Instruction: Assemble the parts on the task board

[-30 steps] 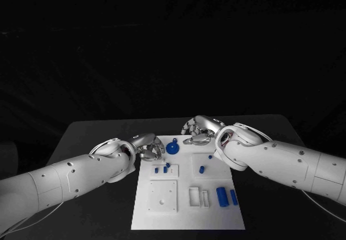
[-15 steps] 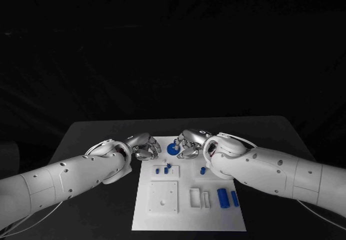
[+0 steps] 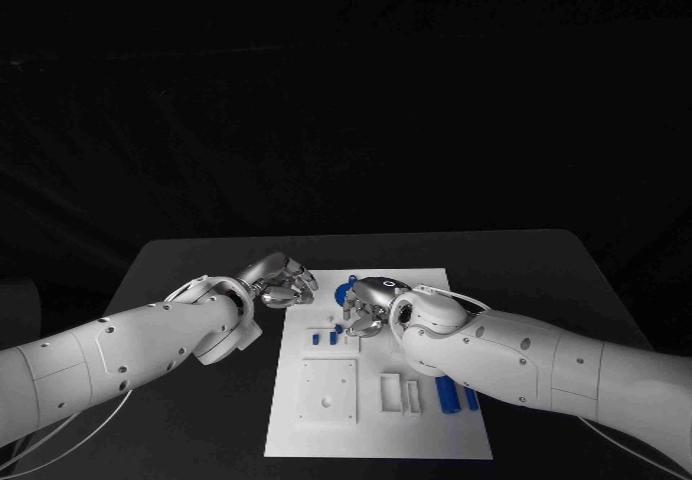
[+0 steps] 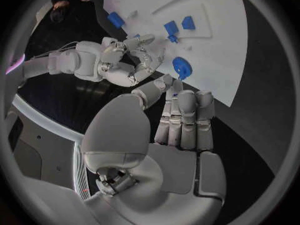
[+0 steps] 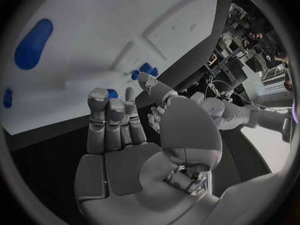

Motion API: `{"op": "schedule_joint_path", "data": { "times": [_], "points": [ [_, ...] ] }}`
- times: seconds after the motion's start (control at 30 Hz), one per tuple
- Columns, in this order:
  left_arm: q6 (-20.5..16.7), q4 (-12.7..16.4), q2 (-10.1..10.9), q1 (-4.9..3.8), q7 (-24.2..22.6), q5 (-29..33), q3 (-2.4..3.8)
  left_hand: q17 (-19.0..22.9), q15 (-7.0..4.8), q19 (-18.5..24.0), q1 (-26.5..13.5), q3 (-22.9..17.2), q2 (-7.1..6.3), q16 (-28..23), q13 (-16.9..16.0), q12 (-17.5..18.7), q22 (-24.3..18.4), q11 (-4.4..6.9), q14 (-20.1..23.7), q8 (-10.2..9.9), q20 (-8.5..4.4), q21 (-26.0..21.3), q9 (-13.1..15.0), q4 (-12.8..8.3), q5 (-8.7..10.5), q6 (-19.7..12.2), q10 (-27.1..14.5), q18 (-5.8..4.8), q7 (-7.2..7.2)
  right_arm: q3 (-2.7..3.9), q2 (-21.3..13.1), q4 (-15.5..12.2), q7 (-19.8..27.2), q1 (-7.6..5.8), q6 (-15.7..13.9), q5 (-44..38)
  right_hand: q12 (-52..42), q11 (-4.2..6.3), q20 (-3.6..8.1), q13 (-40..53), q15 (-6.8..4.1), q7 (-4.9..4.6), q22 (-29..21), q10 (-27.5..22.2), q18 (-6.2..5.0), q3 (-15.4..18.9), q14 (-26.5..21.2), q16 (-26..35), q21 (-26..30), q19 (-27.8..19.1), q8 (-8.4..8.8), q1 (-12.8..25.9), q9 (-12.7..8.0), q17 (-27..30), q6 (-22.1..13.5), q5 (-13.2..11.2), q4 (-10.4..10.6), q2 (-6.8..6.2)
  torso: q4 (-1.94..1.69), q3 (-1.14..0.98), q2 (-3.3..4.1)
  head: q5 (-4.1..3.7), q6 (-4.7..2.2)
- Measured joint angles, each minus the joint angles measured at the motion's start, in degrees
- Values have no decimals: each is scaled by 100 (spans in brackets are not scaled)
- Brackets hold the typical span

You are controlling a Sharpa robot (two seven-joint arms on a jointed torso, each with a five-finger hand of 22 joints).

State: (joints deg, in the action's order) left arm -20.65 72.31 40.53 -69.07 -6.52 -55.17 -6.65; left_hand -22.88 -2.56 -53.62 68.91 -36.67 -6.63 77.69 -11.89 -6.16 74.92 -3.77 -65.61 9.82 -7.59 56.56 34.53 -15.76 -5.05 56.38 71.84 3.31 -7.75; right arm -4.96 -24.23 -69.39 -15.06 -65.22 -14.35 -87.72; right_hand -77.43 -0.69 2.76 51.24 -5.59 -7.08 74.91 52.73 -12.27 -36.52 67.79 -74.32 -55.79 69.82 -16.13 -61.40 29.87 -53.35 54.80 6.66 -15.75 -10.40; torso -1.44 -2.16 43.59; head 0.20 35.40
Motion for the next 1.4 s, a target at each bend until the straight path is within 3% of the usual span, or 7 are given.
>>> {"op": "schedule_joint_path", "data": {
  "times": [0.33, 0.73, 1.4],
  "points": [
    [-161, 210, 85, -47, -124, 497, 0, 2, 0, 18, 0, 0, 0, -22, 0, 0, -1, 10, 0, 0, 2, 0, -5, 0, 0, -1, -10, 0, 1, -3, 189, 221, -48, 79, -51, -153, -21, -2, -9, 8, 7, 8, 4, 2, 0, -26, 9, -12, -33, 9, 0, 0, 0, -14, 9, 0, 26, 0, -2, 4, 2, 34, 25],
    [-218, 293, 102, -72, -166, 651, -1, 8, 0, 19, 0, 0, 0, -22, 0, 0, -1, 13, 0, 0, 3, 0, -11, 0, 0, -32, -14, 0, -12, -3, 321, 349, -54, 92, -127, -249, -21, -2, -11, 13, 8, 16, 3, 2, 0, -65, 9, -12, -33, 8, 0, 47, -8, -33, 15, 0, 66, 0, 6, 8, 6, 52, 52],
    [-252, 322, 118, -108, -166, 708, 0, 12, 0, 37, 0, 0, 0, -22, 0, 23, -2, 3, -1, 0, 24, 0, -30, 0, 0, -93, -44, -1, -51, -23, 414, 436, -32, 116, -119, -255, -16, -3, -10, 25, 10, 26, 2, 2, 0, -120, 9, -14, -56, 13, 1, 68, -19, -45, 24, -22, 121, 22, 13, -10, 3, 69, 114]
  ]
}}
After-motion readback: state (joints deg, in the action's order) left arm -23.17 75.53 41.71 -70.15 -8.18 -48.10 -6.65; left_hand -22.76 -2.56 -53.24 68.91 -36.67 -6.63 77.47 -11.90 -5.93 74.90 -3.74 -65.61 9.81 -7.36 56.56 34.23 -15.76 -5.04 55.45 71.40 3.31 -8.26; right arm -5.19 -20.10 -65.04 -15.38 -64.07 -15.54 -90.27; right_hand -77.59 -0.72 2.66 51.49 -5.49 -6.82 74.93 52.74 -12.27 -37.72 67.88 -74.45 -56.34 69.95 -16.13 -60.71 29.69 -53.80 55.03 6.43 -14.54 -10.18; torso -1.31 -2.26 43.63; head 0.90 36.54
